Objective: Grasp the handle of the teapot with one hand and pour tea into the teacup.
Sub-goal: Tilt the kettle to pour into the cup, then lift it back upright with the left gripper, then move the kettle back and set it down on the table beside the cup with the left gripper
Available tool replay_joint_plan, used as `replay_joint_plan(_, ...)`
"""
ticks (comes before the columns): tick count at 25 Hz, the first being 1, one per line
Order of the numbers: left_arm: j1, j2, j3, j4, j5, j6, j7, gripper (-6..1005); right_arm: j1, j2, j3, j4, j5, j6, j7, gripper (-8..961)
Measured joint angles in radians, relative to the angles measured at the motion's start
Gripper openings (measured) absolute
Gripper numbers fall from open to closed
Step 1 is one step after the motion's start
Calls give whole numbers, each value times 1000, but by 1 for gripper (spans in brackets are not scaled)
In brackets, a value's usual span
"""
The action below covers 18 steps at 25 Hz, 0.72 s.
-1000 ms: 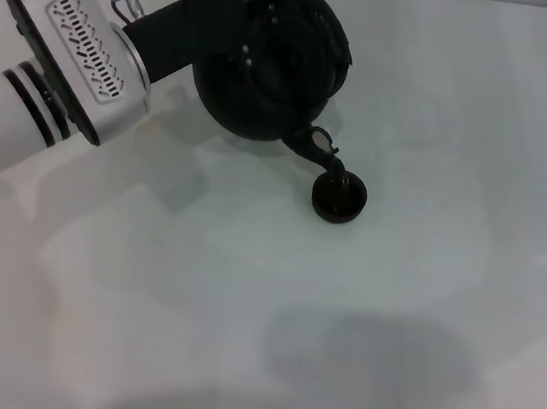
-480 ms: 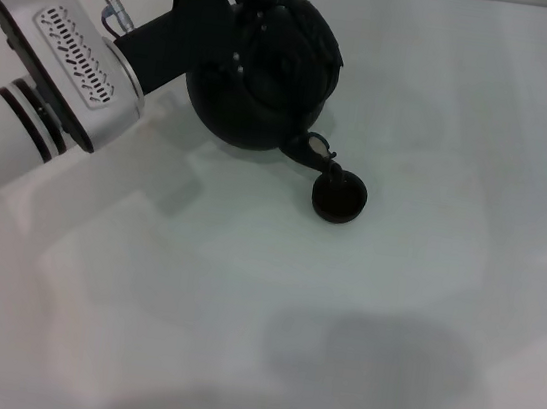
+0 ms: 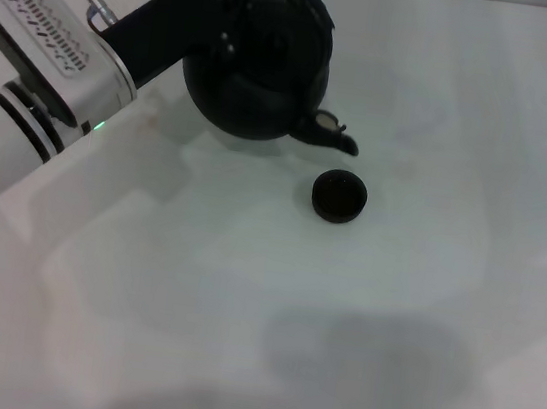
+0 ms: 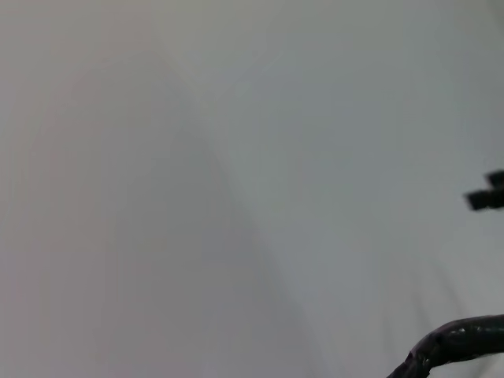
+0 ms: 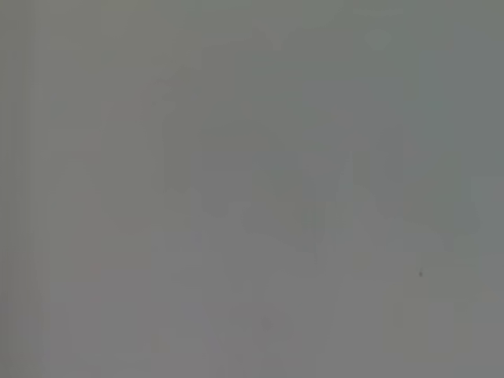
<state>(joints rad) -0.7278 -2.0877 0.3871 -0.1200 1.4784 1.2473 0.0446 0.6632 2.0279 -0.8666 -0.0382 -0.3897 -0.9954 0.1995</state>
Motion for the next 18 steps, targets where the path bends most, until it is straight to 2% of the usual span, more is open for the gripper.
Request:
replay_joint_plan(5,29,0,-158,-97,-3,3,1,98,-5,0,0,0,0,0,0,825)
replay_joint_plan(11,107,-3,-339,-246,-4,12,105,98,-2,-2,0,-2,0,2,0,825)
replay_joint_plan(18,177,-9,-383,-315,-6,46,135,98,-1,-5,0,-13,0,2,0,825)
